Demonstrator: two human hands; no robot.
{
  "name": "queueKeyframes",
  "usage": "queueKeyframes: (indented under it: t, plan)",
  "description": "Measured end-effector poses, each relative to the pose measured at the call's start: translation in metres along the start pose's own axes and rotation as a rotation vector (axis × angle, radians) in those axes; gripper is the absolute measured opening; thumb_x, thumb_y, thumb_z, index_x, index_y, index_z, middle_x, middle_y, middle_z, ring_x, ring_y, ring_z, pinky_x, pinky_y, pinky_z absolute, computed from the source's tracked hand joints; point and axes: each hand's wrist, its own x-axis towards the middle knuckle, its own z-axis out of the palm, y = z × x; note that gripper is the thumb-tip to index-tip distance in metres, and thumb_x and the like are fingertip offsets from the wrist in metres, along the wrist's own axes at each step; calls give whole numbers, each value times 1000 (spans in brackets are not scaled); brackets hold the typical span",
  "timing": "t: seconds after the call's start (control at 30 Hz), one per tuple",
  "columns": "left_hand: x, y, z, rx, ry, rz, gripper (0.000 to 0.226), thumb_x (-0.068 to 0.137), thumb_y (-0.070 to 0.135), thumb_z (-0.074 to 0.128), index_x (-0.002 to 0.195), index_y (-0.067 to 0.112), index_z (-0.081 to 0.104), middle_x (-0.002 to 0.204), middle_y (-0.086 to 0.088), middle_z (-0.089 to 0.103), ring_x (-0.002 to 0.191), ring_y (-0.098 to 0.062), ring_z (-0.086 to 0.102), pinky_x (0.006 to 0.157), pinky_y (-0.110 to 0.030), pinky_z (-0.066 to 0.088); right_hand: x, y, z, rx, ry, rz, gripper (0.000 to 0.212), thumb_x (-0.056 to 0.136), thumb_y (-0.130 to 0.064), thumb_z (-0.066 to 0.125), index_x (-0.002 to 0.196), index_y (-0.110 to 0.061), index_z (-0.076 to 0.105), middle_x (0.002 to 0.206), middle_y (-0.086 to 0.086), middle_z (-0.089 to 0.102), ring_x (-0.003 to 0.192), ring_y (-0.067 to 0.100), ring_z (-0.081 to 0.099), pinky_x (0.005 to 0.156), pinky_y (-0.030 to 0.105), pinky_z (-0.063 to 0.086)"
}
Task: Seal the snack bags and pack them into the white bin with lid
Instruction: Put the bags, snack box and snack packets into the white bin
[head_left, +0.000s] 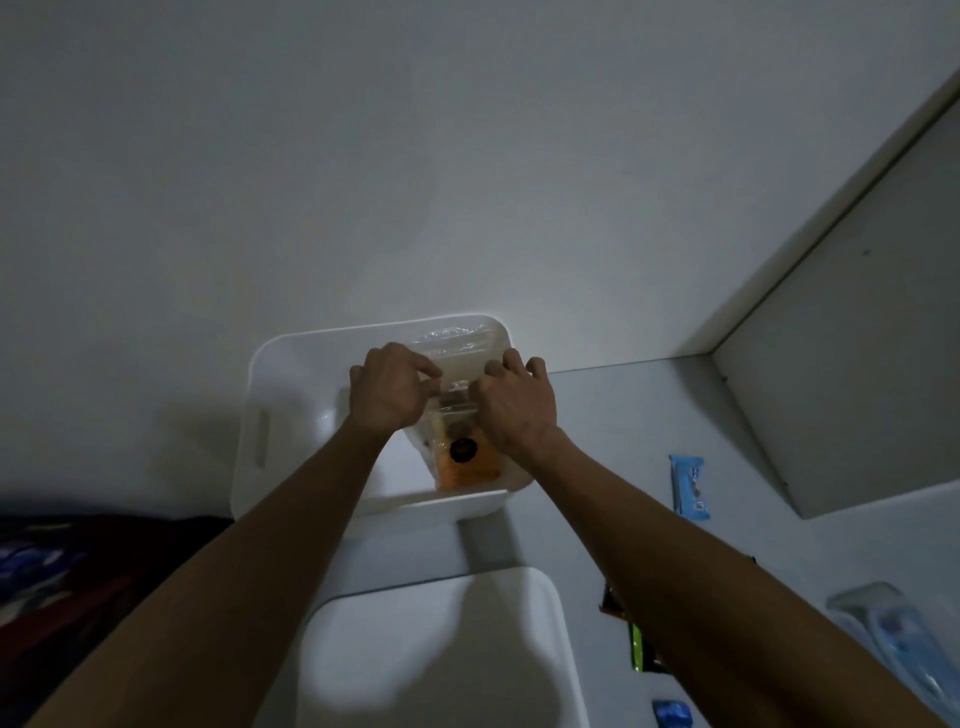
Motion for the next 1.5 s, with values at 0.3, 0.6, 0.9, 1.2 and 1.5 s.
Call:
queueKeyframes:
  t: [0.3, 0.6, 0.9, 1.2, 1.5]
  plan:
    - [-52, 6, -49, -54, 100, 14, 30, 81, 47, 74, 104, 27, 75, 111, -3, 69, 107, -26, 60, 95, -48, 44, -38, -12, -47, 65, 122, 74, 30, 88, -32, 65, 117, -23, 67, 114, 3, 62, 113, 24, 46, 92, 42, 38]
    - [-121, 48, -75, -220, 135, 115, 42, 77, 47, 78, 110, 22, 74, 109, -7, 71, 99, -23, 65, 92, -41, 51, -118, 3, -104, 477, 189, 264, 48, 85, -41, 72, 129, -25, 61, 122, 3, 61, 119, 22, 48, 94, 43, 49]
    - [-200, 150, -37, -408, 78, 176, 42, 77, 40, 80, 113, 18, 73, 101, -5, 70, 90, -17, 63, 84, -25, 44, -254, 95, -133, 824, 306, 425, 46, 83, -34, 77, 125, -18, 66, 115, 3, 67, 103, 13, 61, 91, 33, 52]
    - [-305, 302, 84, -555, -15, 214, 41, 80, 39, 78, 116, 20, 70, 102, -1, 67, 95, -15, 63, 83, -26, 47, -442, 259, -118, 901, 407, 634, 36, 83, -29, 77, 117, -21, 70, 102, -1, 69, 94, 12, 65, 86, 28, 53]
    - [-393, 376, 233, -545, -81, 121, 48, 81, 31, 78, 124, 14, 64, 122, -8, 63, 110, -19, 59, 93, -28, 46, -544, 367, -49, 942, 351, 807, 39, 87, -32, 73, 122, -19, 66, 103, 0, 66, 95, 16, 65, 88, 31, 55]
